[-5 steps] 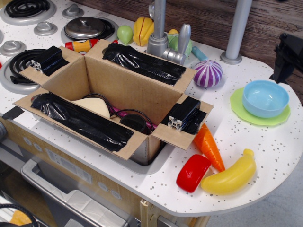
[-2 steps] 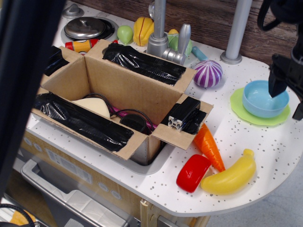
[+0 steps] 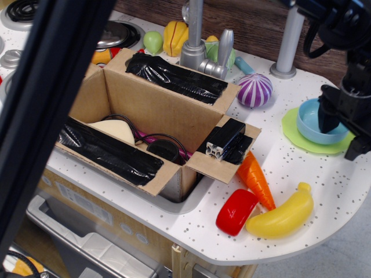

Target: Pick up bowl and put in small4fbox

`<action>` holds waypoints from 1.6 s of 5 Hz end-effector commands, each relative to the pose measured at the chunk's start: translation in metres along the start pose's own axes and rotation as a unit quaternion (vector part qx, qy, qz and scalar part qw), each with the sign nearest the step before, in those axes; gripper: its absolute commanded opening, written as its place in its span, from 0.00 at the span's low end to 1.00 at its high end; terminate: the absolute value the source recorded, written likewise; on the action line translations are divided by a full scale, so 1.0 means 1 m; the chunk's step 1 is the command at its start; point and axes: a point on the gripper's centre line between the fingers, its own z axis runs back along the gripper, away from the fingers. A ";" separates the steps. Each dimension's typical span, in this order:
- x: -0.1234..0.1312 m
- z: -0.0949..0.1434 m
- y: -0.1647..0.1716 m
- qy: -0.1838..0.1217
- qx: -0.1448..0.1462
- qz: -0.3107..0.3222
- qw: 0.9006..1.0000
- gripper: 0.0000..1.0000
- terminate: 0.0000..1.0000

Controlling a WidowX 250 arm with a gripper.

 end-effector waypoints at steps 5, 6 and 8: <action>-0.012 0.106 0.017 0.053 0.078 0.084 0.992 0.00 0.00; -0.039 0.128 0.041 0.079 0.103 0.115 0.985 0.00 0.00; -0.096 0.145 0.070 0.125 0.107 0.117 0.980 0.00 0.00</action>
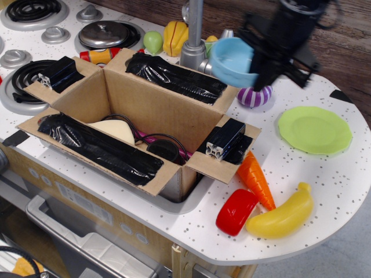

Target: Pick up bowl and put in small4fbox

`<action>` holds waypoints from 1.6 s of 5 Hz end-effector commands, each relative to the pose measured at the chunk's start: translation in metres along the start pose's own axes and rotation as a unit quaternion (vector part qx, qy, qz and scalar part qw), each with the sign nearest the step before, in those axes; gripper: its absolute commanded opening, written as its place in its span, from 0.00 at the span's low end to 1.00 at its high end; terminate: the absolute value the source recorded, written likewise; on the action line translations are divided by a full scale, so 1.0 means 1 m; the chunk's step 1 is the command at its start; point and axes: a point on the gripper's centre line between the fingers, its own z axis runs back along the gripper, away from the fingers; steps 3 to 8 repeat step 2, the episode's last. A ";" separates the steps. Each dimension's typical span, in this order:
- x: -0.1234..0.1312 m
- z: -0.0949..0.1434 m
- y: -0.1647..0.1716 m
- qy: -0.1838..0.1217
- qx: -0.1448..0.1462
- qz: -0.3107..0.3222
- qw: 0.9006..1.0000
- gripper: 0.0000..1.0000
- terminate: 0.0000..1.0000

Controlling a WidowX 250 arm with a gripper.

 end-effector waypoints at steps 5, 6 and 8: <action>-0.051 0.004 0.048 0.027 -0.013 -0.026 0.999 0.00 1.00; -0.051 0.004 0.048 0.027 -0.013 -0.026 0.999 0.00 1.00; -0.051 0.004 0.048 0.027 -0.013 -0.026 0.999 0.00 1.00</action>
